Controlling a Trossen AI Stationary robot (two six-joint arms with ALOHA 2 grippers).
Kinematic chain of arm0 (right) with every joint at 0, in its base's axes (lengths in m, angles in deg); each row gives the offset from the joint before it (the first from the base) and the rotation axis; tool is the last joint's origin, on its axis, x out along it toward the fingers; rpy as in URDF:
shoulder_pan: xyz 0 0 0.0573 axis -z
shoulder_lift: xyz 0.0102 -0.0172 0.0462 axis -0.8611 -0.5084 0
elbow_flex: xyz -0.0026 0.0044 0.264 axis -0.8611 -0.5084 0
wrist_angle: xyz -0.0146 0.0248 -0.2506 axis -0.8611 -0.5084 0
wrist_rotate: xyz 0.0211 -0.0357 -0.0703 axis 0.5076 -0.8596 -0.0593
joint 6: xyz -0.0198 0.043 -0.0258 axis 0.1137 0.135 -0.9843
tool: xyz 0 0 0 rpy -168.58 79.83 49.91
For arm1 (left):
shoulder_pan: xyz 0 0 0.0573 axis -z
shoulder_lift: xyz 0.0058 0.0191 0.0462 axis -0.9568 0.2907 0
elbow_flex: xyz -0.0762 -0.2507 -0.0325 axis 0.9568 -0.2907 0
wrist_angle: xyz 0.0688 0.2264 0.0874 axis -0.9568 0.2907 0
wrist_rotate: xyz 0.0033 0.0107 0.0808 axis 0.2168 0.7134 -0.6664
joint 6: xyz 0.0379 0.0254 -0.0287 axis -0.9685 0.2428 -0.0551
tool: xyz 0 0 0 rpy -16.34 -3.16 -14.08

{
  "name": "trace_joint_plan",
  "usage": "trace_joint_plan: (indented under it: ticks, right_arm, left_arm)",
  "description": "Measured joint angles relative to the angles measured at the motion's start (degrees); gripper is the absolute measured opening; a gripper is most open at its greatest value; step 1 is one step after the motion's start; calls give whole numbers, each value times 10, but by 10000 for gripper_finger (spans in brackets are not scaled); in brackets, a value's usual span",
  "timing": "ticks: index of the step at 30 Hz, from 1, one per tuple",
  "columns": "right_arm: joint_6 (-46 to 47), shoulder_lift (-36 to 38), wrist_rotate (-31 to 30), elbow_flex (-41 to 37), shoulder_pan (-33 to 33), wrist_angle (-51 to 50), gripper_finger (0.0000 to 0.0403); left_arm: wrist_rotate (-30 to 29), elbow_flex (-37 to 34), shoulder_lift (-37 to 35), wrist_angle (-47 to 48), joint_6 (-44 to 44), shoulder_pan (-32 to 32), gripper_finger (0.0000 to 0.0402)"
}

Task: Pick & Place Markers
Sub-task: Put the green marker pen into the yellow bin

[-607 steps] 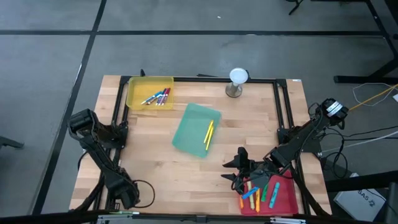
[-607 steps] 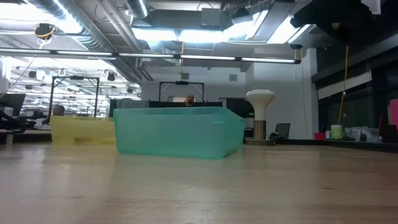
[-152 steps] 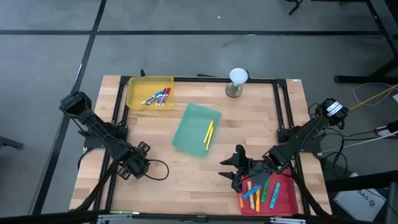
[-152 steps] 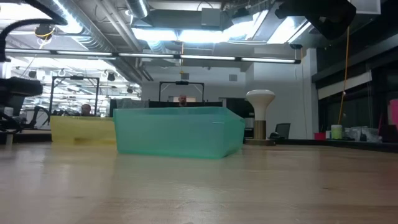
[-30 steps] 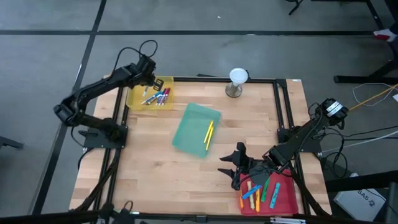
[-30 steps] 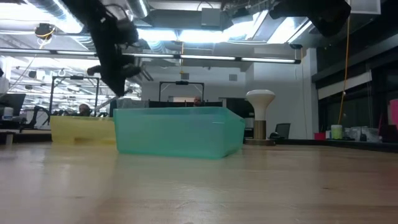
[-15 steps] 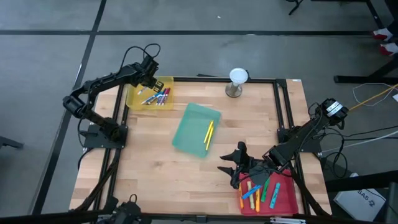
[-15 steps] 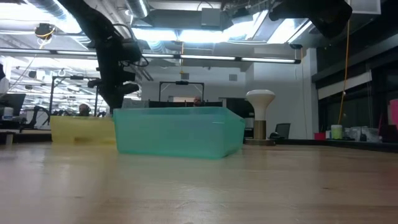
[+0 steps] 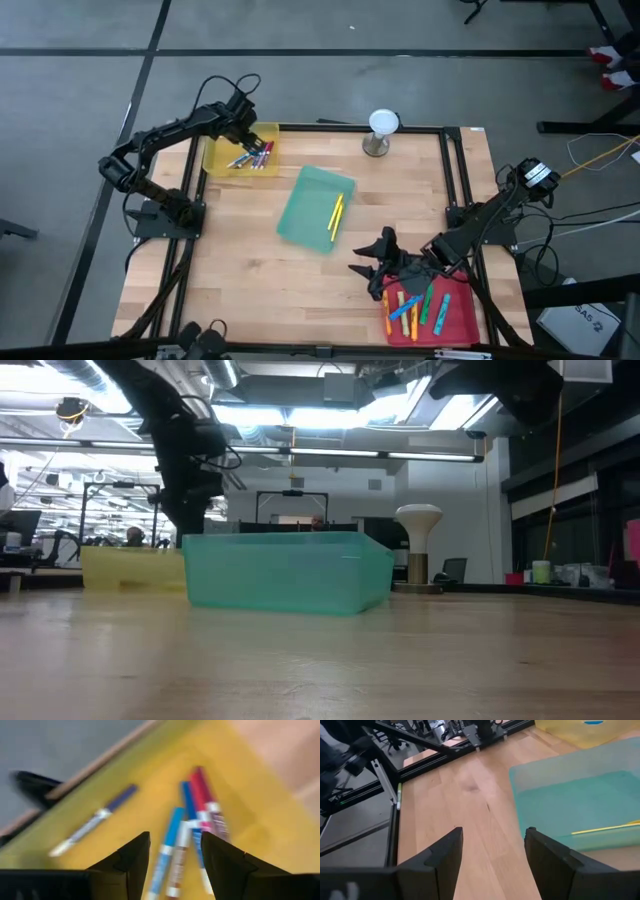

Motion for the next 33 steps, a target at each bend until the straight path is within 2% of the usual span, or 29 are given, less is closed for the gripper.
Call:
trace_joint_plan:
  ticks: [7, 16, 20, 26, 30, 33]
  right_arm:
    - [1, 0, 0, 0, 10, 0, 209]
    - [-7, 0, 2, 0, 10, 0, 209]
    - [-25, 0, 6, 0, 10, 0, 209]
    - [-28, 0, 7, 0, 10, 0, 209]
    - [-28, 0, 40, 0, 10, 0, 209]
    - [-28, 0, 68, 0, 10, 0, 209]
  left_arm:
    - [70, 0, 0, 10, 36, 53, 170]
    - [134, 0, 0, 67, 59, 184, 172]
    - [139, 0, 0, 100, 84, 268, 171]
    - [149, 0, 0, 133, 130, 427, 173]
    - [179, 0, 0, 132, 148, 537, 169]
    - [178, 0, 0, 133, 165, 613, 169]
